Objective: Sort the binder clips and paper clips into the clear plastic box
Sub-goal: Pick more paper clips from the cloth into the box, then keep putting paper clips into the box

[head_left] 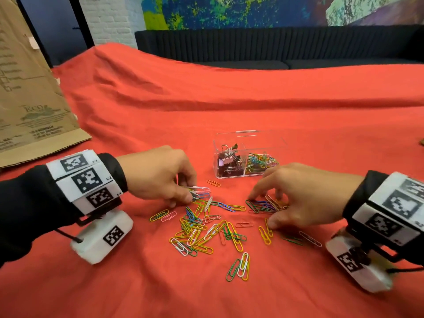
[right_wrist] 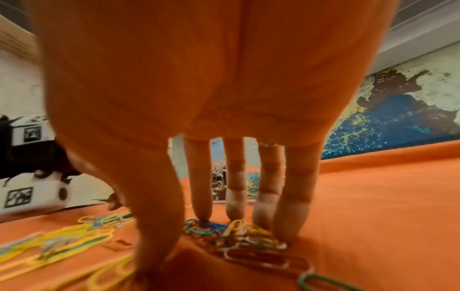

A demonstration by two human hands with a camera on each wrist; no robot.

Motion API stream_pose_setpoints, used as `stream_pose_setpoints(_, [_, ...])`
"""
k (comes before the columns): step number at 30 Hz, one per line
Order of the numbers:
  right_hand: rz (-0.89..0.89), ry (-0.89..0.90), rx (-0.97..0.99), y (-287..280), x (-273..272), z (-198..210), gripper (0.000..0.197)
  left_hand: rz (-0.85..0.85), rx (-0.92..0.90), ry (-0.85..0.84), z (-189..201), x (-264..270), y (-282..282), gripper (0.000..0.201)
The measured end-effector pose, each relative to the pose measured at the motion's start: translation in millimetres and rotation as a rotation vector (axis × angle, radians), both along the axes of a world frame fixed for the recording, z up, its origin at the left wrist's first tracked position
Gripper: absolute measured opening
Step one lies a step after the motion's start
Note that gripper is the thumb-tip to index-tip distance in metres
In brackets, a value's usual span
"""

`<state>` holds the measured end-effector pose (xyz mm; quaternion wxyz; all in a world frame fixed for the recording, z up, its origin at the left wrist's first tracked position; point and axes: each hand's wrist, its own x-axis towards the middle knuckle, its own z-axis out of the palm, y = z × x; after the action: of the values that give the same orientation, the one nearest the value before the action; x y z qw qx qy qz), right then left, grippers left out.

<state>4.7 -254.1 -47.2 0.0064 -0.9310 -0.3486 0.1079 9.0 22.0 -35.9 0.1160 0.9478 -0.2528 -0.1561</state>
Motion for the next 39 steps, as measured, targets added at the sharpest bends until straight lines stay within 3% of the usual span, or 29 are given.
stream_pose_setpoints(6, [-0.084, 0.031, 0.052, 5.9, -2.7, 2.6, 0.02, 0.033, -0.172, 0.029, 27.9, 10.2, -9.7, 0.006])
stream_pose_setpoints(10, [-0.097, 0.043, 0.094, 1.4, -0.3, 6.3, 0.016, 0.001, -0.253, 0.078, 36.5, 19.4, -19.4, 0.011])
stream_pose_setpoints(14, [-0.139, 0.028, 0.185, -8.0, 0.7, 8.2, 0.01, -0.058, -0.27, 0.01, 52.3, 26.2, -43.3, 0.011])
stream_pose_setpoints(21, [-0.154, 0.03, 0.221, -12.7, 0.0, 9.4, 0.013, -0.061, -0.085, -0.347, 79.8, 61.2, -100.4, 0.013])
stream_pose_setpoints(33, [-0.169, 0.024, 0.27, -18.6, -4.7, 10.6, 0.014, -0.099, 0.397, -0.504, 60.4, 87.9, -156.6, 0.025])
stream_pose_setpoints(36, [-0.171, 0.016, 0.286, -20.6, -6.4, 13.7, 0.014, -0.112, 0.411, -0.477, 59.9, 86.8, -156.6, 0.028])
stream_pose_setpoints(39, [-0.199, -0.061, 0.322, -28.0, 0.3, 25.7, 0.017, -0.122, 0.303, -0.47, 63.7, 85.0, -145.0, 0.032])
